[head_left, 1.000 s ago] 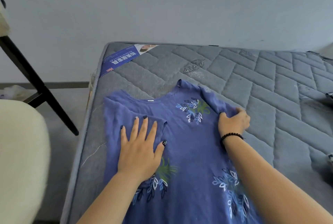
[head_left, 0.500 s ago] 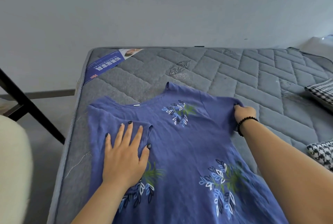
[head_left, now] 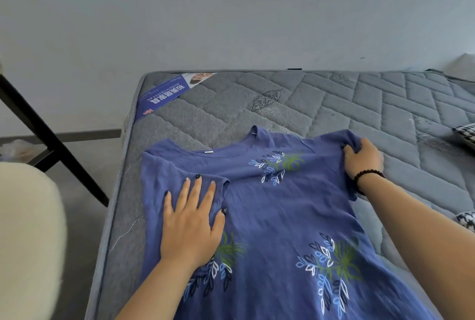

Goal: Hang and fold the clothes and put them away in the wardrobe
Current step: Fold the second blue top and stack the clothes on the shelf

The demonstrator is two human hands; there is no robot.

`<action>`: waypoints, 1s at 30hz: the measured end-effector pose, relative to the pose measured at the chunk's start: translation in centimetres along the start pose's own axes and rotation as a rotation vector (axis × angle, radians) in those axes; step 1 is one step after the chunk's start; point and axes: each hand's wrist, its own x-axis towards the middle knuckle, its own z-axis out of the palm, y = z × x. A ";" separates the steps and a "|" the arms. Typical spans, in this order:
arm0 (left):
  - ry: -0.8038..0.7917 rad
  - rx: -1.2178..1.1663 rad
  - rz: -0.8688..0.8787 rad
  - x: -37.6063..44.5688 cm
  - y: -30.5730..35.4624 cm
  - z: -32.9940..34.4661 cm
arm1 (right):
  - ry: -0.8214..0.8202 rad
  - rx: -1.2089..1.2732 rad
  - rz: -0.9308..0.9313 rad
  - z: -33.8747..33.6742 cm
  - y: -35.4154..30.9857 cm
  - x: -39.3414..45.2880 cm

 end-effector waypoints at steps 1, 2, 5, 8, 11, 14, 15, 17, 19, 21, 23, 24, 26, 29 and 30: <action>-0.010 -0.002 0.003 0.0 0.0 0.0 | 0.006 -0.040 -0.050 -0.2 -0.9 -0.5; -0.016 -0.003 0.005 0.0 0.0 -0.1 | 0.001 -0.045 -0.106 -0.3 -1.9 -1.1; -0.038 -0.025 0.019 0.0 -0.1 -0.1 | -0.216 -0.005 -0.392 -0.4 -4.8 -4.5; -0.037 -0.027 0.038 -0.2 -0.3 -0.1 | -0.453 0.035 -0.567 -0.3 -6.6 -7.4; -0.005 -0.238 0.030 -0.1 -0.3 -1.3 | -0.251 0.189 -0.480 0.8 -7.1 -6.0; 0.124 -0.709 -0.116 1.1 -1.2 -3.2 | -0.163 0.065 -0.424 3.5 -6.8 -3.2; 0.235 -0.779 -0.170 1.9 -1.9 -3.5 | -0.187 0.003 -0.437 4.6 -6.7 -2.5; 0.380 -0.693 -0.255 3.9 -4.0 -3.6 | -0.278 -0.089 -0.492 6.9 -7.0 -1.8; 0.367 -0.570 -0.337 6.2 -6.0 -3.2 | -0.403 -0.156 -0.551 9.1 -7.8 -2.0; 0.269 -0.499 -0.439 8.0 -7.3 -3.0 | -0.446 -0.281 -0.564 11.4 -8.2 -2.5; 0.182 -0.388 -0.504 9.0 -7.6 -2.9 | -0.372 -0.329 -0.549 13.2 -8.1 -2.7; 0.162 -0.314 -0.501 9.4 -7.6 -2.8 | -0.332 -0.304 -0.535 13.7 -8.0 -2.6; 0.170 -0.188 -0.408 10.1 -7.5 -2.3 | -0.289 -0.220 -0.539 14.5 -8.1 -2.1; 0.229 -0.241 -0.253 11.1 -7.5 -1.2 | -0.259 -0.167 -0.609 15.2 -8.5 -1.2; 0.229 -0.268 -0.247 11.4 -7.5 -1.3 | -0.250 -0.152 -0.619 15.3 -8.8 -1.1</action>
